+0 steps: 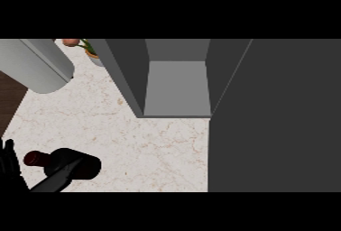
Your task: Pick up the wine, place it into the cabinet and close the cabinet
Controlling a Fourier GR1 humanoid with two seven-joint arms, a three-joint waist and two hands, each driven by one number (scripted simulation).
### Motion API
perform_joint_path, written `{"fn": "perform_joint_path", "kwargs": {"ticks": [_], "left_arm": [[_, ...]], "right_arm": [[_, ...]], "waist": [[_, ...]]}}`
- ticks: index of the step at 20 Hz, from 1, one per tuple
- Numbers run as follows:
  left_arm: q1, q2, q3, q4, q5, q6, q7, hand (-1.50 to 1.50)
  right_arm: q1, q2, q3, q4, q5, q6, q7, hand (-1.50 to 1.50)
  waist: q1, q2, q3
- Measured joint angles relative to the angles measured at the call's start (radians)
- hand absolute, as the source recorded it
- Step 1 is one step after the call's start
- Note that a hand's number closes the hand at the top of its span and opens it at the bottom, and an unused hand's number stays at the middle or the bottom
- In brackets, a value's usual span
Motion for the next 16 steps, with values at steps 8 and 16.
{"fn": "perform_joint_path", "kwargs": {"ticks": [8, 16], "left_arm": [[0.058, -0.021, 0.069, 0.134, 0.133, -0.06, -0.183, -1.5], [0.115, -0.025, 0.083, 0.23, 0.222, -0.108, -0.311, -1.5]], "right_arm": [[-0.005, -0.009, -0.012, 0.001, -0.019, 0.018, 0.017, -1.5], [0.008, 0.002, -0.002, -0.002, -0.007, 0.019, 0.012, -1.5]], "waist": [[-0.001, 0.0, 0.0], [-0.001, 0.0, 0.0]]}}
